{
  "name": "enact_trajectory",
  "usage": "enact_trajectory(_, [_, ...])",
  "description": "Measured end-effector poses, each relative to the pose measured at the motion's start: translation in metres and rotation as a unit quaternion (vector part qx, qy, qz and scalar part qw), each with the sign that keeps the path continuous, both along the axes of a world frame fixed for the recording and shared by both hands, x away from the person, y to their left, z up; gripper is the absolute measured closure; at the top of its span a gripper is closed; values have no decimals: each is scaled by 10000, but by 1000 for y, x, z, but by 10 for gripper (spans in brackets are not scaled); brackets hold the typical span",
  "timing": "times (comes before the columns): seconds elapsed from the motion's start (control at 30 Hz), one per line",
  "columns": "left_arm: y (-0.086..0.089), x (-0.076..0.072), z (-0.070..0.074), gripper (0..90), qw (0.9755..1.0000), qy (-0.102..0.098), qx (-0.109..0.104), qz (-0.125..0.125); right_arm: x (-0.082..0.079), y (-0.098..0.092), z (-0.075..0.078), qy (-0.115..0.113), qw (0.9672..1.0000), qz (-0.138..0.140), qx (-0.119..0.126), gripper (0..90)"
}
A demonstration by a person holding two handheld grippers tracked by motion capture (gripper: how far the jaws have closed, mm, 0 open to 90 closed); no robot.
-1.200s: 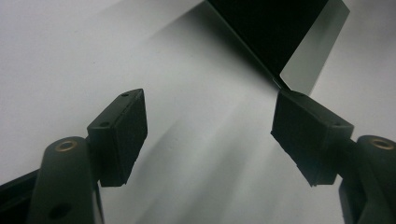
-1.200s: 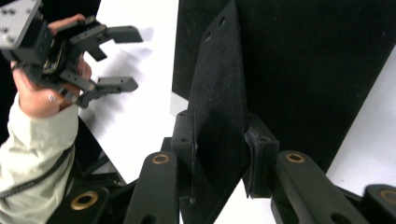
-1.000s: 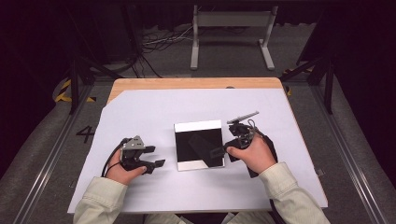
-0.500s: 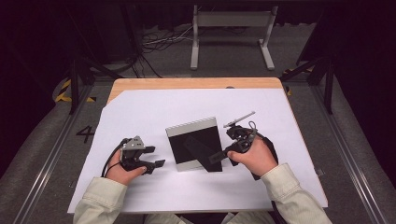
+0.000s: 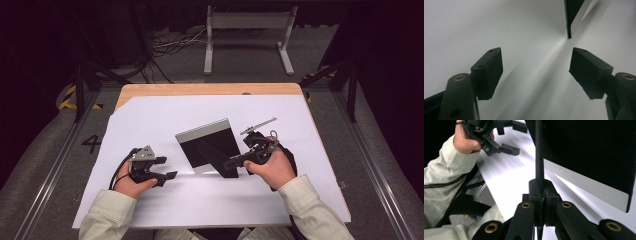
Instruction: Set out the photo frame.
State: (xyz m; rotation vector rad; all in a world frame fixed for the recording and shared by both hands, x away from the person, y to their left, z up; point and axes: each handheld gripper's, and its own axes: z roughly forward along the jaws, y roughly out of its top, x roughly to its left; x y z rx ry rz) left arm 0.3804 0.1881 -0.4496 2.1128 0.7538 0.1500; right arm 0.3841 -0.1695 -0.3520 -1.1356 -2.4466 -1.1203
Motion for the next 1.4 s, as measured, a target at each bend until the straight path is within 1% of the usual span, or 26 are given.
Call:
enact_trajectory(0.1, [0,0,0,274,10000,-1,-3,4,0,-1,-1,-221,9998,-22,8,876])
enact_trajectory(0.23, [0,0,0,274,10000,7,8,-3,1,-4,-2,-678,9977,-7,-82,876])
enact_trajectory(0.3, [1,0,0,274,10000,16,13,5,2,-5,-3,-784,9968,39,-162,876])
enact_trajectory(0.4, [1,0,0,274,10000,1,20,-3,3,-8,-5,-818,9965,78,-156,876])
enact_trajectory(0.5, [0,-1,0,274,10000,12,19,8,2,-9,-6,-911,9954,194,-203,875])
enact_trajectory(0.63, [0,-1,1,274,10000,-13,43,0,1,-12,-9,-1144,9920,437,-305,874])
enact_trajectory(0.67, [0,-1,1,274,10000,-13,43,0,1,-12,-9,-1144,9920,437,-305,874])
enact_trajectory(0.7, [1,-1,1,274,10000,-12,39,9,0,-13,-9,-1187,9912,488,-331,874])
enact_trajectory(0.73, [1,-1,1,274,10000,-11,32,17,-1,-14,-11,-1307,9888,613,-381,874])
enact_trajectory(0.77, [1,-1,1,274,10000,-11,32,17,-1,-14,-11,-1307,9888,613,-381,874])
enact_trajectory(0.8, [1,-1,0,274,10000,-17,29,9,-2,-15,-12,-1370,9874,686,-406,874])
enact_trajectory(0.97, [1,-1,0,274,10000,-16,28,9,-3,-18,-16,-1415,9861,757,-432,873])
enact_trajectory(1.07, [1,-1,0,274,10000,-38,57,2,-6,-21,-20,-1469,9844,827,-497,873])
enact_trajectory(1.23, [0,-1,0,274,10000,-6,28,-4,-11,-23,-25,-1582,9809,945,-631,872])
enact_trajectory(1.4, [0,-1,0,274,10000,2,40,-18,-16,-25,-31,-1714,9764,1068,-770,873])
